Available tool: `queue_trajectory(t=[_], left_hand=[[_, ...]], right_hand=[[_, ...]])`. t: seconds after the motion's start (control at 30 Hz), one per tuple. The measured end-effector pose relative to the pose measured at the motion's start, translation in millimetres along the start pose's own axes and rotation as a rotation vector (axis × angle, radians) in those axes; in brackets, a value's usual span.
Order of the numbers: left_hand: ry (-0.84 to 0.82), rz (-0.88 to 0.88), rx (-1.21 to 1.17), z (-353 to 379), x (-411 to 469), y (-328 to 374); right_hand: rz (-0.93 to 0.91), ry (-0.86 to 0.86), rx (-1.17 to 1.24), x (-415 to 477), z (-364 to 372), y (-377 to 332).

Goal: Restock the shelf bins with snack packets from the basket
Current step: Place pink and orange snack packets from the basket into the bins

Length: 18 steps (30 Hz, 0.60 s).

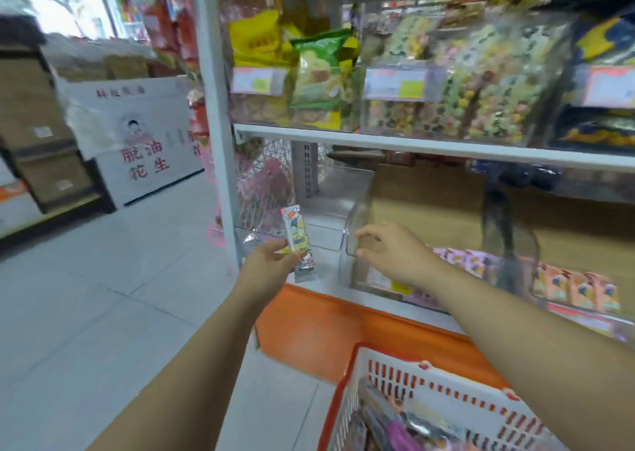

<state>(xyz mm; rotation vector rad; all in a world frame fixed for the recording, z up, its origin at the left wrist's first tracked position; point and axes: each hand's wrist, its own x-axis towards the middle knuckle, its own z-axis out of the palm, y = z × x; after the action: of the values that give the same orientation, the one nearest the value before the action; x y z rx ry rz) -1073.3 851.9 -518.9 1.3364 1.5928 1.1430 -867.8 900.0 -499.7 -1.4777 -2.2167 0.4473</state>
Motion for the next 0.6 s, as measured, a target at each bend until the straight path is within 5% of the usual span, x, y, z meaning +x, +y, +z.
queue_trajectory(t=[0.23, 0.47, 0.6], left_hand=[[0.098, 0.181, 0.339, -18, 94, 13], [-0.144, 0.038, 0.705, 2, 174, 1], [-0.336, -0.07, 1.144, 17, 200, -17]], right_hand=[[-0.204, 0.017, -0.271, 77, 12, 13], [-0.286, 0.093, -0.257, 105, 35, 46], [-0.287, 0.186, -0.177, 106, 50, 57]])
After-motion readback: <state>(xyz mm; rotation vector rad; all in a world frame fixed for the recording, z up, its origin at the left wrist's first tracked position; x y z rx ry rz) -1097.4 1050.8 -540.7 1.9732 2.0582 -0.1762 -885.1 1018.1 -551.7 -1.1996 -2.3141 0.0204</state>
